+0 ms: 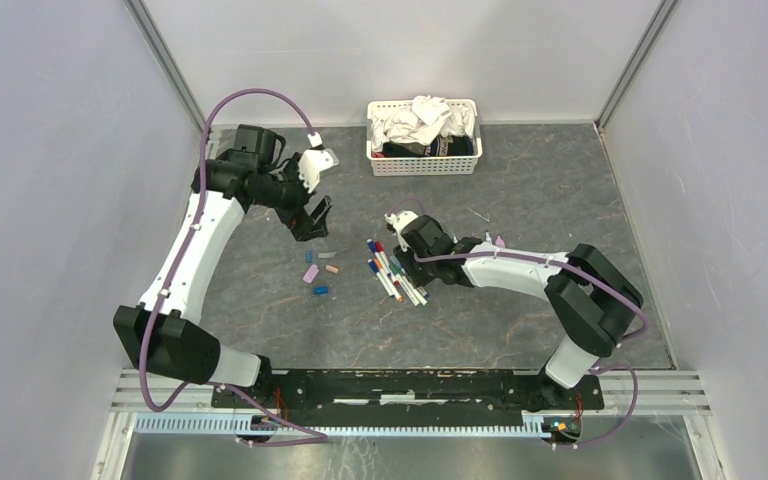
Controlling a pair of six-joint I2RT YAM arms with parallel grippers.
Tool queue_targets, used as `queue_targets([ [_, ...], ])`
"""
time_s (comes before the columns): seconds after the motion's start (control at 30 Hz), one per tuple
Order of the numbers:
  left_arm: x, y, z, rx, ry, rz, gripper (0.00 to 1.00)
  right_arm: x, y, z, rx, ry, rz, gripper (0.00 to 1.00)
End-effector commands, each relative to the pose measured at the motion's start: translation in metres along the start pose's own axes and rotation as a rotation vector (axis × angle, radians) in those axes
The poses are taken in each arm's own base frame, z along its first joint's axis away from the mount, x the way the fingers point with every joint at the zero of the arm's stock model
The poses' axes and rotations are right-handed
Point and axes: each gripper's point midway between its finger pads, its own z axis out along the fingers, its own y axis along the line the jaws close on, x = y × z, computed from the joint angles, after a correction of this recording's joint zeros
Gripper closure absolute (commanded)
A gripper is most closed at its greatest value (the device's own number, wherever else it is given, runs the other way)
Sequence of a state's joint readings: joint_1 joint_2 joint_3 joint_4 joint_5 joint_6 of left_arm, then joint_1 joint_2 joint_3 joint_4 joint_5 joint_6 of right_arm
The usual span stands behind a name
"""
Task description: Open the pen caps
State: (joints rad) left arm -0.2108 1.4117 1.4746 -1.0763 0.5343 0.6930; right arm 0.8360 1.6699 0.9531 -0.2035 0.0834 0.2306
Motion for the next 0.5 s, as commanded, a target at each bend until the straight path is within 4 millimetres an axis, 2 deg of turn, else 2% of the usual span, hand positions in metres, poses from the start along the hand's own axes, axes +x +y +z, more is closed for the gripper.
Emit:
queue_targets([
  [0.0, -0.002, 0.000, -0.001, -0.003, -0.012, 0.016, 0.00, 0.002, -0.003, 0.005, 0.025, 0.001, 0.000, 0.69],
  [0.33, -0.002, 0.001, -0.002, -0.009, -0.014, 0.014, 0.00, 0.033, -0.015, 0.016, 0.071, 0.069, -0.010, 0.71],
  [0.47, -0.002, 0.000, -0.001, -0.005, -0.013, 0.017, 0.00, 0.033, -0.021, 0.014, 0.090, 0.059, 0.000, 0.72],
])
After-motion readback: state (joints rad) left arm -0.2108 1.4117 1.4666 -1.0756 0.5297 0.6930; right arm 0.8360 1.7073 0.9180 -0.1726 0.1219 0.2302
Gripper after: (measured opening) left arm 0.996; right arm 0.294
